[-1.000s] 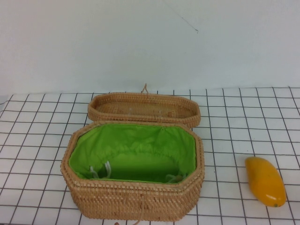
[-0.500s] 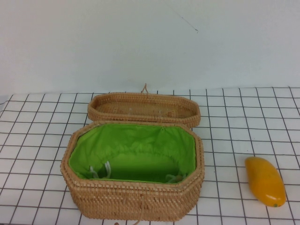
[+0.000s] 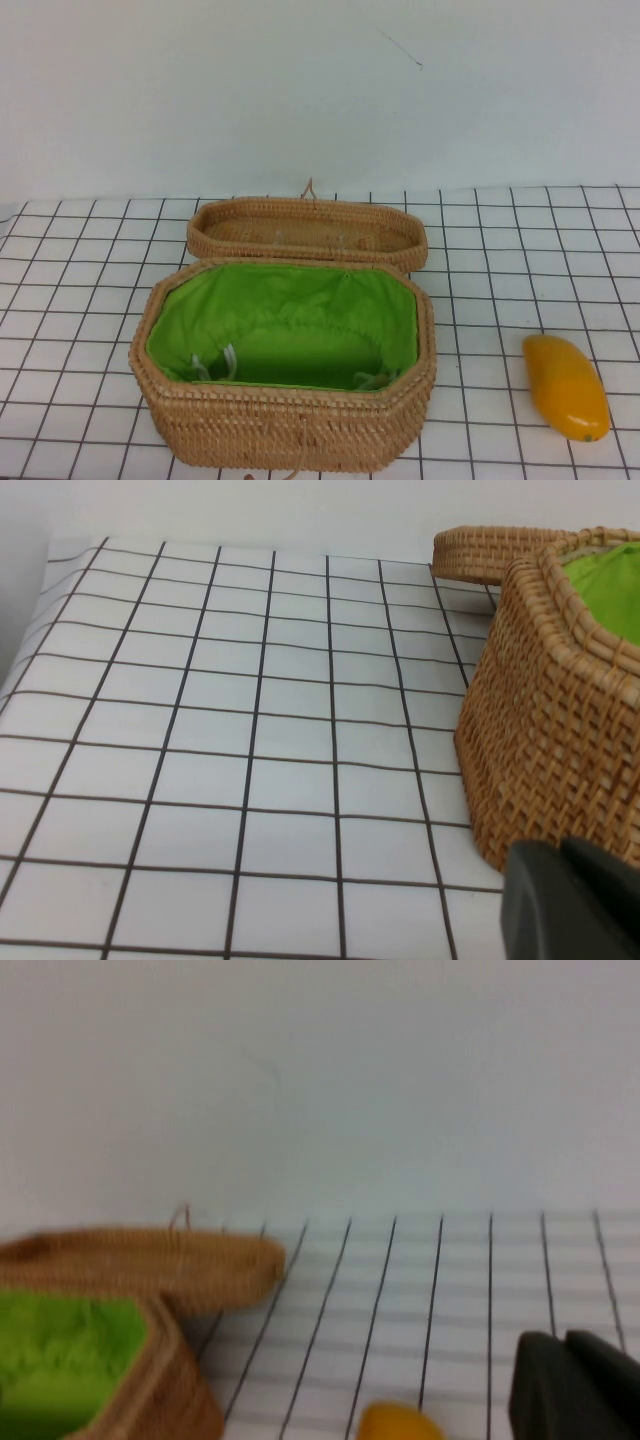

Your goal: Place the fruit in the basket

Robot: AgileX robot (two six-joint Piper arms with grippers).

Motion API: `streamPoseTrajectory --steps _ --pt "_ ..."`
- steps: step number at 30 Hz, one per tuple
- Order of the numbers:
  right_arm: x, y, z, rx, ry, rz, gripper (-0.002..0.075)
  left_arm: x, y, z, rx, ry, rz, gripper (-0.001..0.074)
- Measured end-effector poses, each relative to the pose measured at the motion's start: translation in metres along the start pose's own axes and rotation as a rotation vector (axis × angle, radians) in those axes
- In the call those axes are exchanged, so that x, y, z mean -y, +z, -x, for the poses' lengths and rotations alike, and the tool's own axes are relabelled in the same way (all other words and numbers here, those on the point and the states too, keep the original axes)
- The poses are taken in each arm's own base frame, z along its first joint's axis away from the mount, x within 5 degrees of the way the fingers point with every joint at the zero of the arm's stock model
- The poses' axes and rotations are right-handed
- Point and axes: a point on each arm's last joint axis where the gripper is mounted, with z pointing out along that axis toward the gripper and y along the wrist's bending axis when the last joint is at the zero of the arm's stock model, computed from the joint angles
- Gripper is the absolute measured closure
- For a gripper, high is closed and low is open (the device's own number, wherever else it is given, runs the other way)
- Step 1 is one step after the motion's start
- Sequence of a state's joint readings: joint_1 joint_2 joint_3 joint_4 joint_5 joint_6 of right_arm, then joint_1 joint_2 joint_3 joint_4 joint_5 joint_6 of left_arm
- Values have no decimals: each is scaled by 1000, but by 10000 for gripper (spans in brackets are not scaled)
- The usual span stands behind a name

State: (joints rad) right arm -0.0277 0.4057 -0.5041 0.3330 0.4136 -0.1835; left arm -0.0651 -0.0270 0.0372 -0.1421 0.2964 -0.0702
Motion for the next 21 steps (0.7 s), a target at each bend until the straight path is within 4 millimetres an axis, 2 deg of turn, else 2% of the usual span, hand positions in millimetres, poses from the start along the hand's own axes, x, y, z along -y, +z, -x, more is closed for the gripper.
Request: streamPoseTrajectory --steps 2,5,7,10,17,21 --pt "-1 18 7 -182 -24 12 729 0 0 0 0 0 0 734" --pt "-1 35 17 -369 -242 49 729 0 0 0 0 0 0 734" --pt "-2 43 26 -442 -307 82 729 0 0 0 0 0 0 734" --pt "-4 52 43 -515 -315 100 729 0 0 0 0 0 0 734" --pt "-11 53 93 -639 -315 130 729 0 0 0 0 0 0 734" --pt "-13 67 112 -749 -270 146 729 0 0 0 0 0 0 734"
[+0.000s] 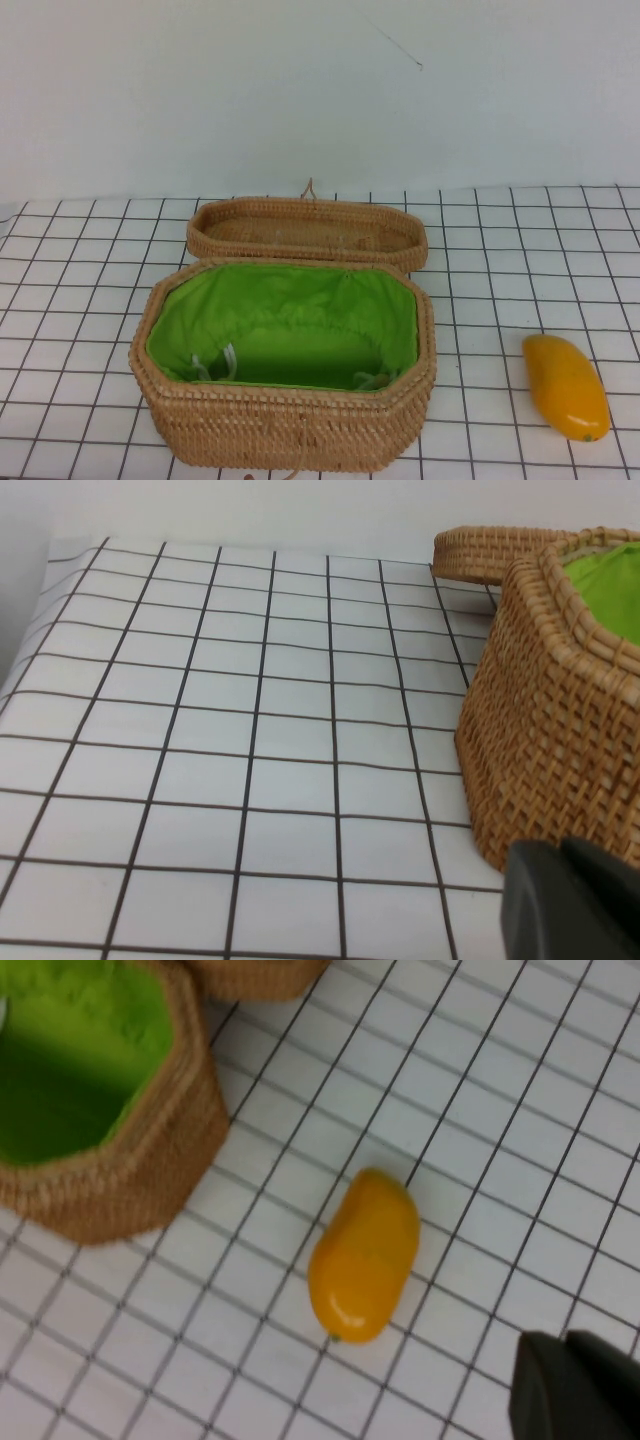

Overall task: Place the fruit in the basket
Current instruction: Pick up the mango on the table

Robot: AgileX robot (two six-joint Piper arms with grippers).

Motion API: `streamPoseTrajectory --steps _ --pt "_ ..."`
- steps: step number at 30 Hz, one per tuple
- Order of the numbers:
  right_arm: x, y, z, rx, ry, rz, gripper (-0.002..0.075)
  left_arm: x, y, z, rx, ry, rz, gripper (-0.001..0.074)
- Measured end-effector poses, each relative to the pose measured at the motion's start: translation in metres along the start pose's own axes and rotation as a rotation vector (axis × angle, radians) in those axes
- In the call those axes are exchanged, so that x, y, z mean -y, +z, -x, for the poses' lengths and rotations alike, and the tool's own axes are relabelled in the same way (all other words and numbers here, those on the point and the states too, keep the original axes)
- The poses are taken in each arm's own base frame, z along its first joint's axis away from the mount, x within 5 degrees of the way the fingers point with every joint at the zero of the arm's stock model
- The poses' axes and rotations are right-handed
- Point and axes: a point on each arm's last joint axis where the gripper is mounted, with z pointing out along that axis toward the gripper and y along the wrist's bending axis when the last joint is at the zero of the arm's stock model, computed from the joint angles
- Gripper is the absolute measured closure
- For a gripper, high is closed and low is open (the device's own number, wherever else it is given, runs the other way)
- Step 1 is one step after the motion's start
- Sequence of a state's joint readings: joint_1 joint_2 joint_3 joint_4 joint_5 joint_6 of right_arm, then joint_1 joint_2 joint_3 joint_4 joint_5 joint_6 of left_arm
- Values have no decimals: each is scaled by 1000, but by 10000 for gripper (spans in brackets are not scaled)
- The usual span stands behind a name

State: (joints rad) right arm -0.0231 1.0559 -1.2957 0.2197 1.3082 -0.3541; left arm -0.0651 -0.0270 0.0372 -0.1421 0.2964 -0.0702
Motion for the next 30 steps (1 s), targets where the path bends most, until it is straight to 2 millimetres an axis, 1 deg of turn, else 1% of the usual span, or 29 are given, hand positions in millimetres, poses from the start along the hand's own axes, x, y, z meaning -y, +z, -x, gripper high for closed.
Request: streamPoseTrajectory --steps 1,3,6,10,12,14,16,17,19,20,23,24,26,27,30 --pt "1 2 5 -2 24 2 729 0 0 0 0 0 0 734" --pt "2 12 16 -23 32 25 729 0 0 0 0 0 0 734" --pt "-3 35 25 -92 -1 65 727 0 0 0 0 0 0 734" --pt "-1 64 31 -201 -24 8 720 0 0 0 0 0 0 734" --pt "2 74 32 -232 -21 -2 700 0 0 0 0 0 0 734" --pt "2 80 33 -250 24 3 680 0 0 0 0 0 0 734" --pt "1 87 34 -263 28 29 643 0 0 0 0 0 0 734" --pt "2 90 35 -271 35 32 608 0 0 0 0 0 0 734" --pt "2 97 35 -275 51 36 509 0 0 0 0 0 0 734" --pt "3 101 35 -276 74 33 430 0 0 0 0 0 0 734" --pt "4 113 36 -258 148 23 146 0 0 0 0 0 0 734" --pt "5 116 37 -248 183 20 71 0 0 0 0 0 0 734" --pt "6 124 39 -251 275 6 -6 0 0 0 0 0 0 734" --pt "7 129 39 -260 312 1 -15 0 0 0 0 0 0 734" --pt "8 145 41 -286 330 16 -8 0 0 0 0 0 0 734"
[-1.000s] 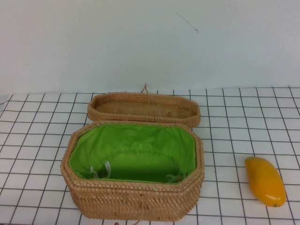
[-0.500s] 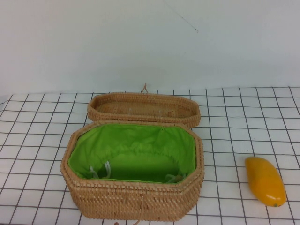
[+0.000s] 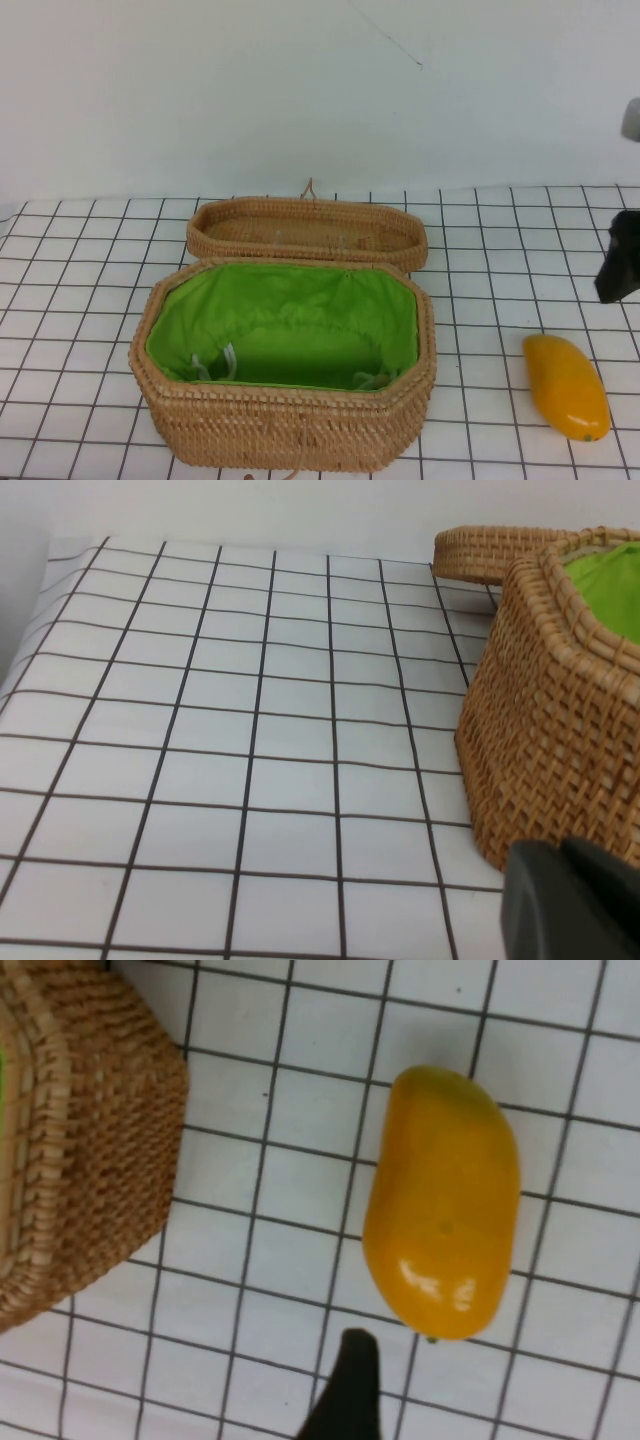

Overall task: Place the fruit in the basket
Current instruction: Pick up the mango on the table

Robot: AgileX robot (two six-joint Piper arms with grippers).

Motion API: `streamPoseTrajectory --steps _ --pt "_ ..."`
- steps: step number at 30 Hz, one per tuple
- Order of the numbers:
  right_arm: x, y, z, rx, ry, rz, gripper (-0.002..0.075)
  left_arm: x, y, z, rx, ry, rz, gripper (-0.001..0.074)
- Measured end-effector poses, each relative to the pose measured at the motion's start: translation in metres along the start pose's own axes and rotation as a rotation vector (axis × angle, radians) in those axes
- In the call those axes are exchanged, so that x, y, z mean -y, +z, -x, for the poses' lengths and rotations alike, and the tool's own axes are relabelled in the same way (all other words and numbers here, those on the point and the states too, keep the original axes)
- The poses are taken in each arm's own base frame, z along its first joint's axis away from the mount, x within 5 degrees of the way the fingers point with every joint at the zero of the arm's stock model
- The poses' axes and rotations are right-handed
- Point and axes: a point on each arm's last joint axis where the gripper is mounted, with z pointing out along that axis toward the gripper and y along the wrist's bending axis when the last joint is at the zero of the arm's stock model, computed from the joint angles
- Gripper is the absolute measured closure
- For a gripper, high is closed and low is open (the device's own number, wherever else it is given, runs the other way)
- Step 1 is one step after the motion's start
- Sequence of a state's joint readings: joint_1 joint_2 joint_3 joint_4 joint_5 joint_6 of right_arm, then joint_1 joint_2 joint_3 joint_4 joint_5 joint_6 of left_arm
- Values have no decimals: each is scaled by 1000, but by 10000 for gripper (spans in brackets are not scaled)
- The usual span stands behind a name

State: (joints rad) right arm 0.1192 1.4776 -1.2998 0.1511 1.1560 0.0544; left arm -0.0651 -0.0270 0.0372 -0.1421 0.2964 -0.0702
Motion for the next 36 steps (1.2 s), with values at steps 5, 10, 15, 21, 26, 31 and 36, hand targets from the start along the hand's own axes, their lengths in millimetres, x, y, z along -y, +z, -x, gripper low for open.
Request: streamPoseTrajectory --steps 5,10,15,21,26,31,36 --pt "1 27 7 -77 -12 12 -7 0 0 0 0 0 0 734" --pt "8 57 5 -151 -39 -29 1 0 0 0 0 0 0 734" --pt "15 83 -7 -133 -29 -42 1 0 0 0 0 0 0 734" --pt "17 98 -15 -99 -12 -35 1 0 0 0 0 0 0 734" --pt "17 99 -13 -82 -17 -32 1 0 0 0 0 0 0 734" --pt "17 99 -10 -54 -20 -32 1 0 0 0 0 0 0 734" --pt "16 104 -9 -56 -25 -14 1 0 0 0 0 0 0 734"
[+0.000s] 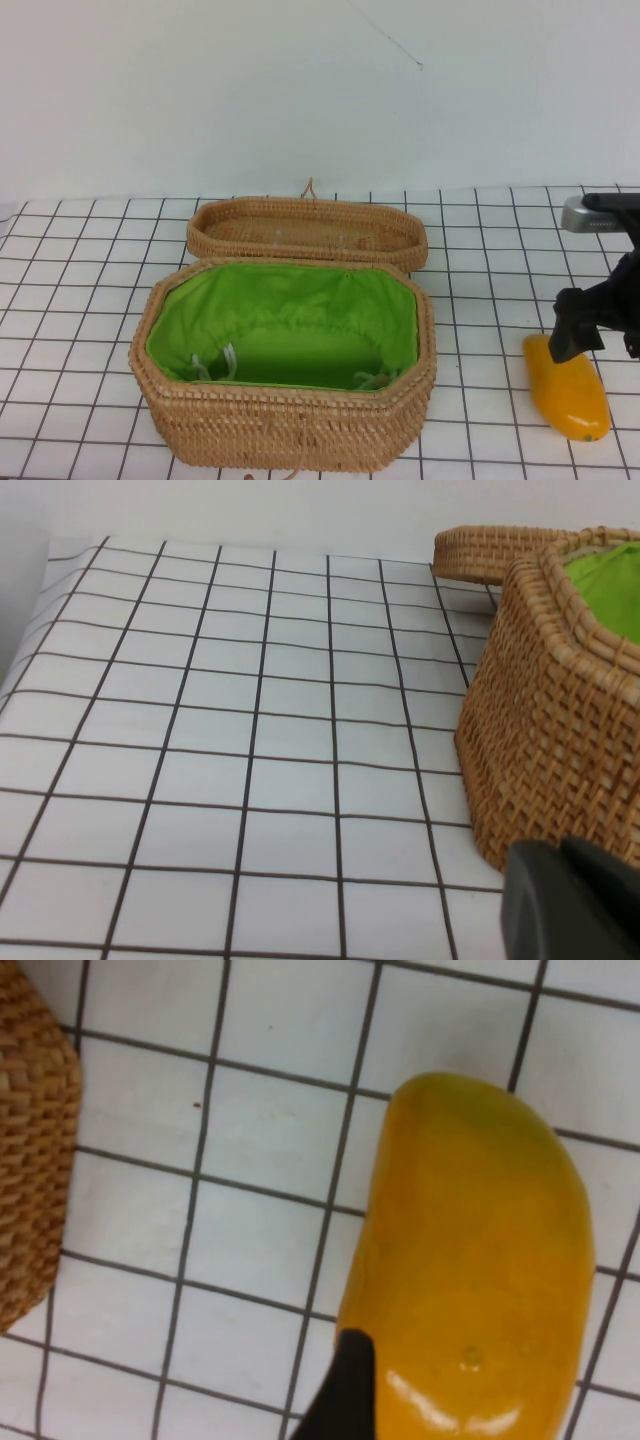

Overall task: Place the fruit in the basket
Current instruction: Pick up the mango on the table

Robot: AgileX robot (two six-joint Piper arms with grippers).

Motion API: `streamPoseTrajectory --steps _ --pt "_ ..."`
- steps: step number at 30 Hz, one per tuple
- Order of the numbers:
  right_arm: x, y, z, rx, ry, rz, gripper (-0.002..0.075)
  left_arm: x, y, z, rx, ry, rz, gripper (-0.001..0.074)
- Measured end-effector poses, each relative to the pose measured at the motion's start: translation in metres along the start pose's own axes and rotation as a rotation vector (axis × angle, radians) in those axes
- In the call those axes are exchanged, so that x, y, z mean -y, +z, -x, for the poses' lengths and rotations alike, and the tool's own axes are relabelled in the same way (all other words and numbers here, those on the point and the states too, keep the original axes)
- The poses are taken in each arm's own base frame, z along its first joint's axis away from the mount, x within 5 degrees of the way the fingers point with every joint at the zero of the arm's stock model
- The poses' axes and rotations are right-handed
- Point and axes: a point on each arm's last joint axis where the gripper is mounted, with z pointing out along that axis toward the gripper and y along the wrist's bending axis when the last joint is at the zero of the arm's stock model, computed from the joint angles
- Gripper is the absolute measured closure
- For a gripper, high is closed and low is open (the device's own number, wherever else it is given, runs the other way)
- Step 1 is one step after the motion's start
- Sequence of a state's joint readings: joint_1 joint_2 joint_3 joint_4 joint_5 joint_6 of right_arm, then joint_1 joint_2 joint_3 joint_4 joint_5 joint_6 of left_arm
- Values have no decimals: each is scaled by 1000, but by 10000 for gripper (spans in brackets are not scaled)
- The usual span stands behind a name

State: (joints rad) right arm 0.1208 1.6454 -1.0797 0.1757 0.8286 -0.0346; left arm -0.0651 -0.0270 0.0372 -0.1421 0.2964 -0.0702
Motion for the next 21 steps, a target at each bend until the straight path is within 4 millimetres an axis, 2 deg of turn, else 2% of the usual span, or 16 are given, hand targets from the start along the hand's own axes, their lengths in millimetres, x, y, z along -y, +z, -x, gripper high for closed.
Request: streamPoseTrajectory --steps 18,21 --pt "3 60 1 -130 -23 -4 2 0 0 0 0 0 0 734" --pt "4 63 0 -145 -24 -4 53 0 0 0 0 0 0 734"
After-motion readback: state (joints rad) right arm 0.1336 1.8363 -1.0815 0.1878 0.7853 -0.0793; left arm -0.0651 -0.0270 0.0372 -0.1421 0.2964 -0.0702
